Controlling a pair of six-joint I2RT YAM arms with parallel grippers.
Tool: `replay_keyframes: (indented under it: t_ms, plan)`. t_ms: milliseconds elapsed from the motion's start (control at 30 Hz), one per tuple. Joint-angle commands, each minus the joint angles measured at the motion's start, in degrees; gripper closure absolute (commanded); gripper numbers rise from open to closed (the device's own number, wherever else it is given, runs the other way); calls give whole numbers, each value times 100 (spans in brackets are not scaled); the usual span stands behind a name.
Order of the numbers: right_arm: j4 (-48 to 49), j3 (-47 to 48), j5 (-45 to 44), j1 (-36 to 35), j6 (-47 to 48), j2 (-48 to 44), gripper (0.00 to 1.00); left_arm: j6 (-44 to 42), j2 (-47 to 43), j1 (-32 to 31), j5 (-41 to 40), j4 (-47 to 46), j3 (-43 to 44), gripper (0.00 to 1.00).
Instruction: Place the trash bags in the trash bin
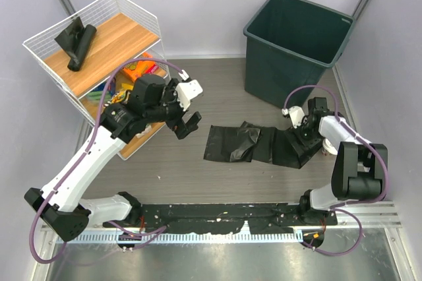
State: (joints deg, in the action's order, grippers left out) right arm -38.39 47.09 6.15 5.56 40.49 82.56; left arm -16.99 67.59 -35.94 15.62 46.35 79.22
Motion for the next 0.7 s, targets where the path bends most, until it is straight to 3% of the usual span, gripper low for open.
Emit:
replay_keyframes:
  t_ms: [0, 100, 167, 367, 533, 667]
  plan:
    - [542, 81, 184, 59, 38, 277, 20, -67, -53, -44, -103, -381, -91, 0]
    - [622, 142, 263, 77, 64, 523, 27, -76, -44, -62, -138, -416, -144, 1]
    - [605, 151, 342, 94, 73, 602, 39, -85, -36, -71, -155, -416, -161, 0]
    - [228, 283, 527, 112, 222, 506, 84, -111, -18, -71, -208, -460, -249, 0]
    - [-45, 441, 633, 112, 240, 208, 97, -111, 61, -88, -199, -583, -346, 0]
    - [-387, 625, 817, 112, 223, -100, 98, -102, 96, -115, -191, -627, -390, 1]
